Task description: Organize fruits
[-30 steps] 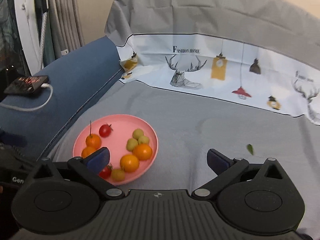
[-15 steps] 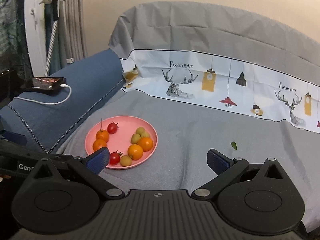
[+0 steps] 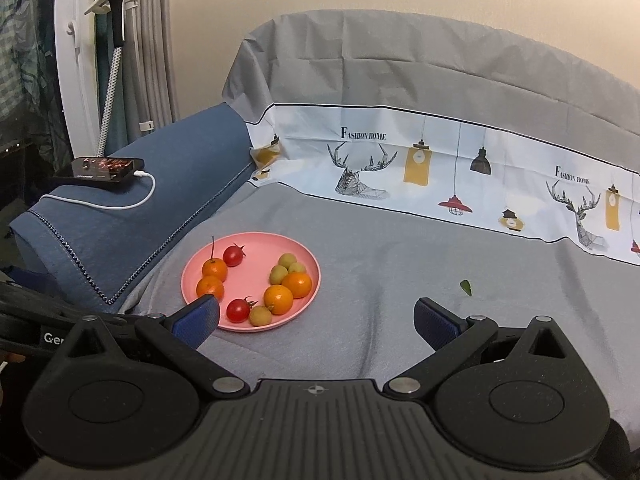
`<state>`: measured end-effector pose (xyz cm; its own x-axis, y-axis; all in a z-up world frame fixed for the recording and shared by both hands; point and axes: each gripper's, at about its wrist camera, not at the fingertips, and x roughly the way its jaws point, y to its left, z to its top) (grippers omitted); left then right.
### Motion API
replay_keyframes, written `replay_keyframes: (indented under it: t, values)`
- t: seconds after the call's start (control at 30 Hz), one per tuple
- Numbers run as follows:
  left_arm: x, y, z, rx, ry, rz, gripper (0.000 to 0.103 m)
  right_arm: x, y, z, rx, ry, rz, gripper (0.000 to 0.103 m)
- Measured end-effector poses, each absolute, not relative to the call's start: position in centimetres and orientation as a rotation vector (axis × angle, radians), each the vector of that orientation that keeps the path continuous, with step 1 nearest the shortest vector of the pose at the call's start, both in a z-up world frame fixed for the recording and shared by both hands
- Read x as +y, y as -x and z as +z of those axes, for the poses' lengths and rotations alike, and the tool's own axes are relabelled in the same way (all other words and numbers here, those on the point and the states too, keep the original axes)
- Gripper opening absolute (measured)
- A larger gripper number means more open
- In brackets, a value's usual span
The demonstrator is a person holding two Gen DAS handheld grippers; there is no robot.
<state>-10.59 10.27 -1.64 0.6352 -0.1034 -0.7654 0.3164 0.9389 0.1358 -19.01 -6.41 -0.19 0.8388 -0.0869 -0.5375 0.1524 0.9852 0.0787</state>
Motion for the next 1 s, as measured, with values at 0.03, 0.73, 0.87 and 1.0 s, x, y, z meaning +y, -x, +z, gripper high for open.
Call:
replay_keyframes:
  t: [0.03, 0.73, 0.87, 1.0]
  values:
    - [10.3, 10.7, -1.7, 0.850, -0.269, -0.242, 0.103, -6.5, 19.0, -0.2, 0.562, -0.122, -0.126, 0.102]
    - [9.4, 9.8, -2.4, 0.862, -0.362, -0.137, 0.103, -6.6, 18.0, -1.2, 0.577, -0.144, -0.079, 0.102]
    - [9.9, 9.5, -2.3, 0.855, -0.330, -0.162, 0.103, -6.5, 17.6, -1.2, 0.578, -0.132, -0.067, 0.102]
    - [9.8, 9.3, -2.4, 0.861, -0.326, -0.177, 0.103, -6.4, 17.2, -1.3, 0.580, -0.121, -0.062, 0.102]
